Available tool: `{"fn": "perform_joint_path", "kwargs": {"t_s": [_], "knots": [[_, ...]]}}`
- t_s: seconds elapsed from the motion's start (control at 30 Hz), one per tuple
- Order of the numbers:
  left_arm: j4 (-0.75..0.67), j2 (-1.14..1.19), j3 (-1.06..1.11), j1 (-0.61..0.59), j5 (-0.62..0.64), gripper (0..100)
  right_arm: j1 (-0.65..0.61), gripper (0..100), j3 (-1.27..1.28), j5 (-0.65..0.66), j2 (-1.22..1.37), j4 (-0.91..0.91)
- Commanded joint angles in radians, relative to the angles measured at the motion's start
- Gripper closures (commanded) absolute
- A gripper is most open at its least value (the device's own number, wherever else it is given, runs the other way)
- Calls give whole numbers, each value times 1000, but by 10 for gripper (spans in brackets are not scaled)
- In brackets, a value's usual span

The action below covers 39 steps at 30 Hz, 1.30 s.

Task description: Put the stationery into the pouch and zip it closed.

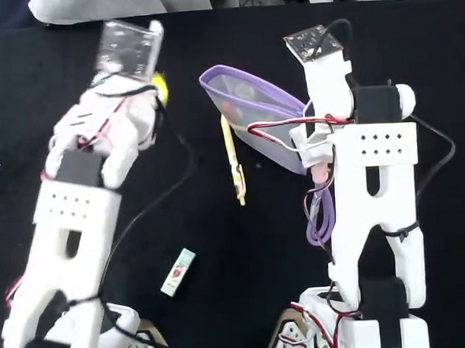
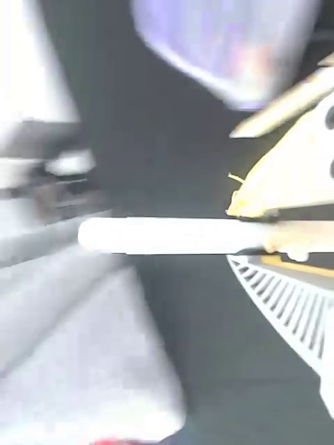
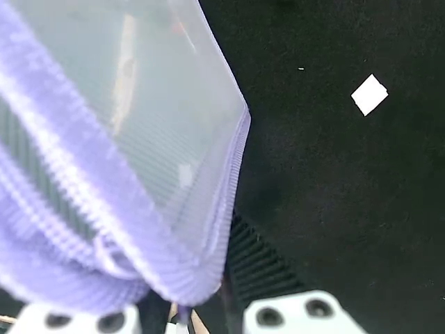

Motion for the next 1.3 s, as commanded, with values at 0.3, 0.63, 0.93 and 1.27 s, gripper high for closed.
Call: {"fn": "perform_joint_path", "kwargs": {"t_s": [0.3, 0.63, 0.93, 1.27], "knots": [[-388, -140, -5, 1, 336, 971, -15, 987, 51, -9, -38, -9], [-460, -140, -5, 213, 371, 971, -15, 987, 50, -11, -39, -9], [-578, -132, 125, 275, 365, 971, -15, 987, 50, -11, -41, -11], [-852, -127, 334, 275, 347, 968, -15, 987, 50, -11, -41, -11]]}}
